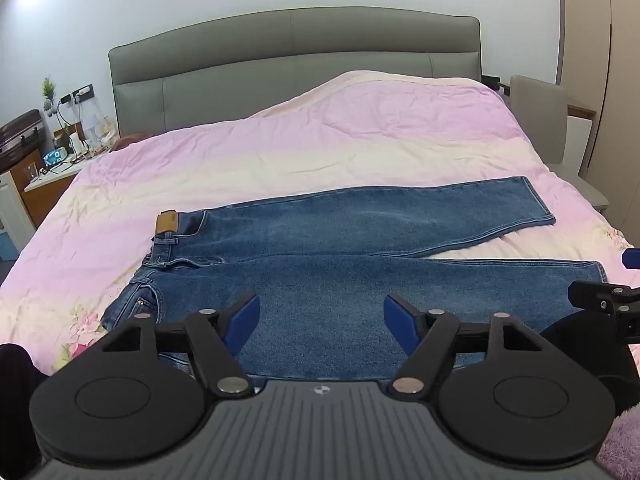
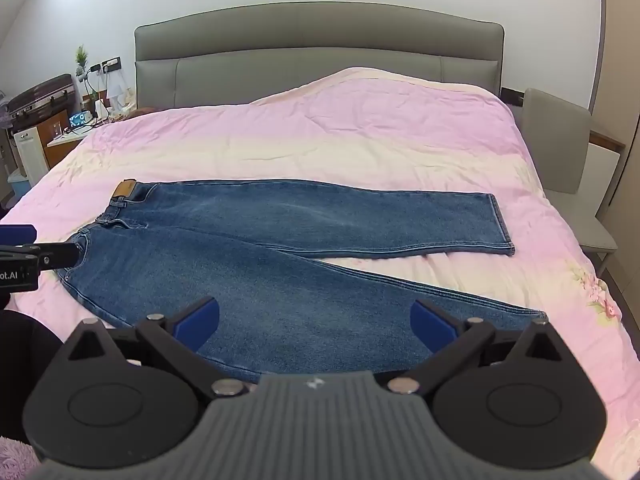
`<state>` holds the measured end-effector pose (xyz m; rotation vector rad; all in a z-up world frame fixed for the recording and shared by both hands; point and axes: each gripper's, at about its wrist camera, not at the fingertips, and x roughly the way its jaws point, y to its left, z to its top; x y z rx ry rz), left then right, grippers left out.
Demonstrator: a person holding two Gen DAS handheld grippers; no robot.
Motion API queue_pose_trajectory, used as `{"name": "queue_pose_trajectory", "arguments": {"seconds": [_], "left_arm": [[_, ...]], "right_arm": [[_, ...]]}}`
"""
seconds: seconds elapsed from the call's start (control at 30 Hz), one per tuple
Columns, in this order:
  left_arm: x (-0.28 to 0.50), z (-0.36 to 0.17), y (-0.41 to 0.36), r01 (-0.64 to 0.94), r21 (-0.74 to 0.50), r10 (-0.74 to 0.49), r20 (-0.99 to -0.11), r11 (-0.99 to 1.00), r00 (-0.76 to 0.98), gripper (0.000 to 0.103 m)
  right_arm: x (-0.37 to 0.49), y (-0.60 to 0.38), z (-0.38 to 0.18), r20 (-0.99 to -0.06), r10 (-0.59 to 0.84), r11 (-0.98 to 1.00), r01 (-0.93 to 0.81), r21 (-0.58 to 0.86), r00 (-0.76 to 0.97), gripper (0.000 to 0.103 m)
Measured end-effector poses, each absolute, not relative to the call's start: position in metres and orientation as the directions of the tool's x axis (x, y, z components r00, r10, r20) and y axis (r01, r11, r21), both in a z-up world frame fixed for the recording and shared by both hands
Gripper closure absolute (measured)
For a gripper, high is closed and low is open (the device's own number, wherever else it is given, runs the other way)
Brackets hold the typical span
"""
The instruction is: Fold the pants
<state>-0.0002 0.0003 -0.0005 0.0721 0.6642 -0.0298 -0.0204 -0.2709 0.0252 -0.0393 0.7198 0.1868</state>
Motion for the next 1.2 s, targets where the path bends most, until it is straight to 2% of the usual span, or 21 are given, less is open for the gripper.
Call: {"name": "queue_pose_trajectory", "arguments": {"seconds": [0.13,0.17,0.23,1.2], "left_arm": [[-0.004,0.000,0.000,0.062,0.063,-0.011,-0.612,0.996,0.791,0.022],[0.003,0.003,0.003,0.050,0.048,-0.008,-0.642,0.998,0.767,0.022],[0.006,0.004,0.005,0.052,0.047,-0.009,-0.646,0.998,0.763,0.022],[0.000,0.006,-0.002,0.052,0.072,0.006,-0.632,0.996,0.775,0.022]], "right_arm": [[-0.021,-0.270,0.026,-0.659,0.161,0.982,-0.188,0.030,0.734,0.005],[-0.021,-0.270,0.027,-0.659,0.161,0.982,-0.188,0.031,0.735,0.005],[-0.021,-0.271,0.026,-0.662,0.162,0.981,-0.190,0.030,0.732,0.005],[-0.019,-0.266,0.031,-0.665,0.166,0.977,-0.212,0.011,0.728,0.005]]}}
